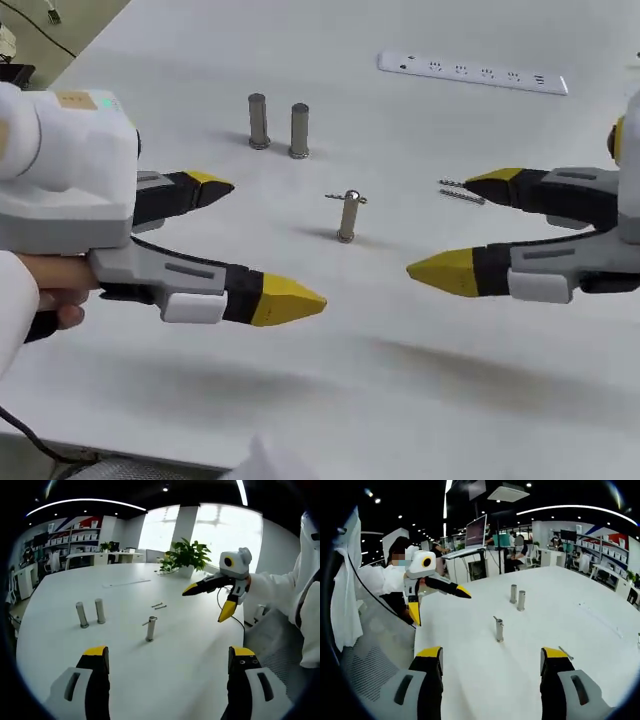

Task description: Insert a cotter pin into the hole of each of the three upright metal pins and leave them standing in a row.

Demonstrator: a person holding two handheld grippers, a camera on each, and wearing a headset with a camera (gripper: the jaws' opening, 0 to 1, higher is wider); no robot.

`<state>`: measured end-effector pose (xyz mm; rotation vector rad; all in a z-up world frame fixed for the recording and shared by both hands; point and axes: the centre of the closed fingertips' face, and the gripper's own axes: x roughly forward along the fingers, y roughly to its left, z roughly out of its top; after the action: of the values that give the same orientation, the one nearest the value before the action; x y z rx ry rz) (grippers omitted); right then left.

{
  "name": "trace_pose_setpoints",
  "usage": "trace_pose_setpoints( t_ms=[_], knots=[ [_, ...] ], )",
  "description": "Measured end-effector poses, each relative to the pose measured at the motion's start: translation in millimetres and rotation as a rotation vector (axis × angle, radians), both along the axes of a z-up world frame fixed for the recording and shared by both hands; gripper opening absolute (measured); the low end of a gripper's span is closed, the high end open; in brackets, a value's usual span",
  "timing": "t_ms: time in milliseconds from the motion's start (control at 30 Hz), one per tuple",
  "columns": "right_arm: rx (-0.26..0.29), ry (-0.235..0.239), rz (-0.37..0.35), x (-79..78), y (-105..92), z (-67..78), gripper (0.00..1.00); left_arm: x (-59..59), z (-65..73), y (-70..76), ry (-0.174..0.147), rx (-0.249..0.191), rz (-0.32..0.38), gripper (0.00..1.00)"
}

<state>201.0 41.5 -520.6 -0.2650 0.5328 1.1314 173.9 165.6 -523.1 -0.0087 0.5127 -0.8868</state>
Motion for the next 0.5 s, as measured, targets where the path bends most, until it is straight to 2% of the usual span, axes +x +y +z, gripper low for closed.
trace_pose_setpoints(
  t_ms=[233,500],
  knots=[
    [0.012,0.019,-0.074,-9.2,-25.3,0.5,0.85,-4.0,4.9,0.8,0.000,-0.017,0.013,0.99],
    [0.032,0.029,-0.168,-12.3,-52.3,2.1,0.90,-7.9,5.7,4.0,0.004,-0.015,0.022,0.99]
  ],
)
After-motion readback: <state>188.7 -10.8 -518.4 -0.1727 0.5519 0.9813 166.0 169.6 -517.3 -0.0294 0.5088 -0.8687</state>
